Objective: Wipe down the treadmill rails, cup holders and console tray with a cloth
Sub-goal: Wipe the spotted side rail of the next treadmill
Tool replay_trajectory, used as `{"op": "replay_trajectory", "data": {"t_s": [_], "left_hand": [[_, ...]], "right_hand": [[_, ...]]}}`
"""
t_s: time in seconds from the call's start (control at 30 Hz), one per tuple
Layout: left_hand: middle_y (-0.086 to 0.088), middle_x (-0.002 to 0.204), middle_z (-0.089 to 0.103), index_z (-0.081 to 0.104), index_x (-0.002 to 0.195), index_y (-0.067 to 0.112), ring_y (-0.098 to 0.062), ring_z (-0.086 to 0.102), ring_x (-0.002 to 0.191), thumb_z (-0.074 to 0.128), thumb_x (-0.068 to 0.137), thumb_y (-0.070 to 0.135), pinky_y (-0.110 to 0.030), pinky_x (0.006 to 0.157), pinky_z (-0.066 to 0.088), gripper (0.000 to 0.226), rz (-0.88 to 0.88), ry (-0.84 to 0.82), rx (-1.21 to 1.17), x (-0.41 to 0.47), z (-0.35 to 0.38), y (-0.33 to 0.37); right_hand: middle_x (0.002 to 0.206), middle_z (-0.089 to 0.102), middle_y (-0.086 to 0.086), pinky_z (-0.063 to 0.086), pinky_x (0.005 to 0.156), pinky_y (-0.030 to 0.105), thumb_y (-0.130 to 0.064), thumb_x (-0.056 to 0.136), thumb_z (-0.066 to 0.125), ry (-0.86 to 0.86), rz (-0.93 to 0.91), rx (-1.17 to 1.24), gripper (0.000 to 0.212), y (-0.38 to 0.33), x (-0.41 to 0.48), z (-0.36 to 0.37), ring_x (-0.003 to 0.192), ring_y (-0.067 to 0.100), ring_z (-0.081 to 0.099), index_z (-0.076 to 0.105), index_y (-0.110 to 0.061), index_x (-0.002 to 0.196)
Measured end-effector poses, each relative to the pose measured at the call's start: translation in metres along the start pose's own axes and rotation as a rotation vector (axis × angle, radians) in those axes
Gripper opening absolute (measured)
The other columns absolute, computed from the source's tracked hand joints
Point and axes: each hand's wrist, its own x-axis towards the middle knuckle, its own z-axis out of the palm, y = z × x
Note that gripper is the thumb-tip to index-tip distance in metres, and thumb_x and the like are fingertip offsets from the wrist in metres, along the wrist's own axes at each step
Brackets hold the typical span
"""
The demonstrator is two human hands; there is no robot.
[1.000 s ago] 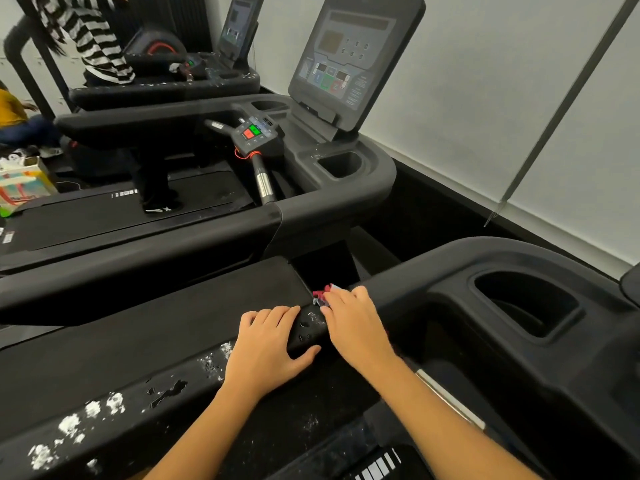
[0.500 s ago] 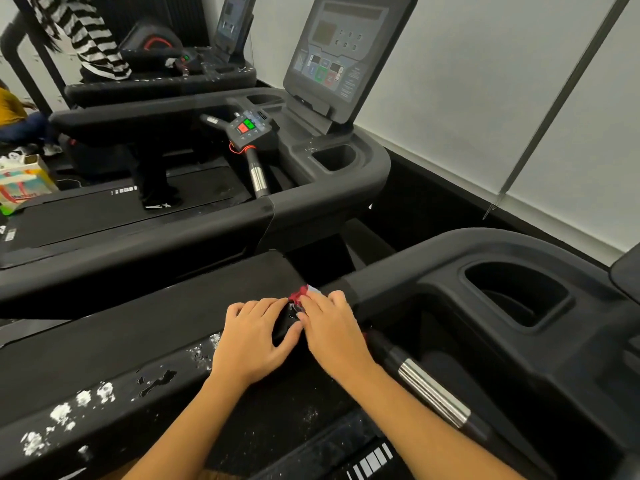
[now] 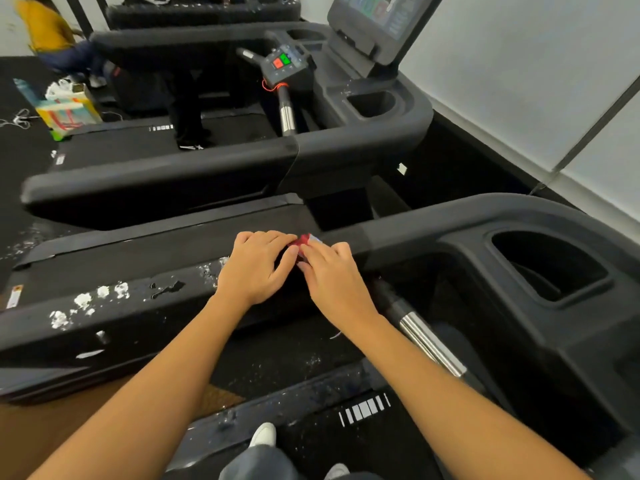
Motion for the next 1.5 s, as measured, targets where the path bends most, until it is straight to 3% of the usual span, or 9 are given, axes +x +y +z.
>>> {"op": "replay_trajectory", "data": {"t_s": [0.2, 0.47, 0.57, 0.73, 0.87, 1.07, 1.2, 1.33, 1.5], "left_hand": [[0.002, 0.116, 0.064, 0.06, 0.119, 0.017, -0.015, 0.056, 0.104, 0.019, 0.091, 0.046, -0.028, 0.091, 0.024, 0.058, 0.005, 0.008, -0.009, 0.001, -0.001, 0.0], [0.004, 0.114, 0.064, 0.059, 0.119, 0.02, -0.014, 0.056, 0.105, 0.02, 0.092, 0.047, -0.03, 0.095, 0.025, 0.055, 0.036, 0.039, -0.045, 0.0, 0.003, -0.004], [0.004, 0.114, 0.064, 0.06, 0.119, 0.019, -0.013, 0.054, 0.109, 0.023, 0.093, 0.045, -0.028, 0.097, 0.022, 0.052, 0.022, 0.098, -0.123, -0.001, 0.0, -0.004], [0.004, 0.102, 0.062, 0.063, 0.106, 0.015, -0.008, 0.053, 0.099, 0.035, 0.094, 0.032, -0.024, 0.09, 0.031, 0.035, -0.089, 0.361, -0.273, -0.027, -0.006, 0.016], [0.014, 0.107, 0.051, 0.054, 0.116, 0.022, 0.004, 0.049, 0.102, 0.048, 0.092, 0.046, -0.01, 0.086, 0.038, 0.035, -0.332, 0.23, -0.701, -0.067, -0.004, 0.061], [0.009, 0.106, 0.064, 0.045, 0.123, 0.034, -0.004, 0.064, 0.092, 0.053, 0.089, 0.046, -0.021, 0.081, 0.052, 0.037, -0.631, -0.193, -1.211, -0.096, -0.017, 0.067], [0.014, 0.099, 0.064, 0.042, 0.121, 0.039, -0.004, 0.064, 0.083, 0.065, 0.083, 0.039, -0.024, 0.075, 0.054, 0.044, -0.589, 0.015, -0.951, -0.103, -0.029, 0.051], [0.014, 0.096, 0.051, 0.024, 0.144, 0.035, -0.006, 0.054, 0.08, 0.058, 0.089, 0.031, -0.014, 0.069, 0.043, 0.065, -0.367, 0.275, -0.569, -0.084, -0.038, 0.034], [-0.016, 0.094, 0.052, 0.053, 0.126, 0.011, -0.025, 0.053, 0.075, 0.057, 0.087, 0.024, -0.034, 0.063, 0.048, 0.041, -0.148, 0.264, 0.001, -0.038, -0.013, 0.021]], "right_hand": [[0.105, 0.068, 0.007, 0.049, 0.073, 0.037, -0.018, 0.096, 0.05, 0.089, 0.137, -0.004, 0.024, 0.017, 0.01, -0.013, 0.085, 0.024, 0.05, 0.063, -0.006, 0.112], [0.123, 0.057, -0.011, 0.035, 0.081, 0.012, -0.023, 0.096, 0.05, -0.065, 0.051, 0.29, 0.032, -0.014, -0.008, -0.006, 0.095, 0.008, 0.039, 0.054, -0.02, 0.127], [0.12, 0.057, -0.017, 0.031, 0.085, 0.0, -0.024, 0.096, 0.05, -0.144, 0.208, 0.556, 0.035, -0.013, -0.011, -0.019, 0.101, -0.008, 0.045, 0.053, -0.023, 0.131], [0.106, 0.064, -0.003, 0.05, 0.083, 0.024, -0.021, 0.097, 0.047, -0.028, 0.66, 1.107, 0.024, -0.016, -0.017, -0.036, 0.099, 0.007, 0.061, 0.057, -0.025, 0.119], [0.125, 0.056, 0.0, 0.051, 0.093, 0.04, -0.011, 0.094, 0.05, -0.027, 0.777, 1.348, 0.041, -0.03, -0.025, -0.039, 0.108, 0.016, 0.061, 0.046, -0.031, 0.13], [0.117, 0.061, -0.003, 0.051, 0.094, 0.04, -0.01, 0.092, 0.054, -0.222, 0.712, 1.225, 0.036, -0.045, -0.039, -0.04, 0.108, 0.015, 0.062, 0.05, -0.036, 0.117], [0.105, 0.063, -0.012, 0.044, 0.086, 0.019, -0.024, 0.091, 0.057, -0.179, 0.547, 0.735, 0.027, -0.024, -0.023, -0.049, 0.1, 0.002, 0.059, 0.053, -0.033, 0.116], [0.116, 0.057, -0.004, 0.036, 0.086, 0.02, -0.027, 0.096, 0.05, -0.017, 0.537, 0.399, 0.03, 0.011, 0.007, -0.06, 0.102, 0.005, 0.051, 0.053, -0.02, 0.125], [0.117, 0.062, 0.007, 0.039, 0.091, 0.028, -0.027, 0.098, 0.042, -0.026, 0.416, 0.158, 0.03, 0.032, 0.045, -0.037, 0.109, 0.02, 0.055, 0.061, -0.01, 0.116]]}}
